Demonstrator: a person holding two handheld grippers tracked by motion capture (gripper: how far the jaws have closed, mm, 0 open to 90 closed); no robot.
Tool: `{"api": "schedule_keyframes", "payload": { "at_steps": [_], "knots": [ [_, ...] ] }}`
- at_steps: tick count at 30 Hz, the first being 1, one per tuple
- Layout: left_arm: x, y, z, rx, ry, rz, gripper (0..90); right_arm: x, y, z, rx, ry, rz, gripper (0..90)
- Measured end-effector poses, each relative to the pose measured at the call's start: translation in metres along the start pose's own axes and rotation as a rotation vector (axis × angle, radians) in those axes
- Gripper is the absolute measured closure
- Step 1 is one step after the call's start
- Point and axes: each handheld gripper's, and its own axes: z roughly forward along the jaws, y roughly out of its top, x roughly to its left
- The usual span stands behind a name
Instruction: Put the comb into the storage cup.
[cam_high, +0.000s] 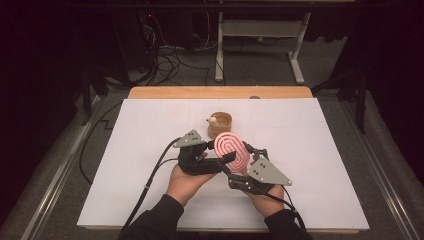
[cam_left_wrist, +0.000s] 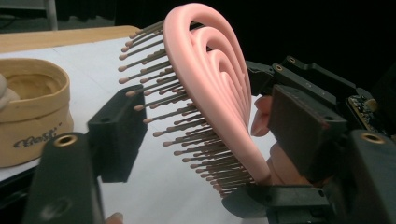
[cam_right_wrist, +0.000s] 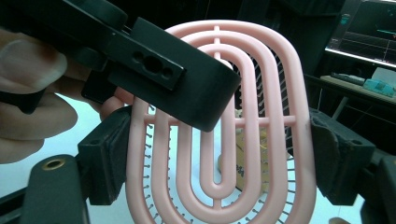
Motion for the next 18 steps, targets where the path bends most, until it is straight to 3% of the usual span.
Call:
{"api": "schedule_keyframes", "payload": {
  "at_steps": [4,18],
  "knots": [
    [-0.0010,-0.0004,-0.0006,-0.003,-0.014,0.008,38.2,0.0008,-0.0002,0.0002,0.004,0.002,-0.012,20.4],
    [-0.0013,0.0003,-0.0036,-0.020,-0.019,0.010,50.5,0.0004,0.0019,-0.0013,-0.013,-0.001,-0.022,20.3]
  ]
}}
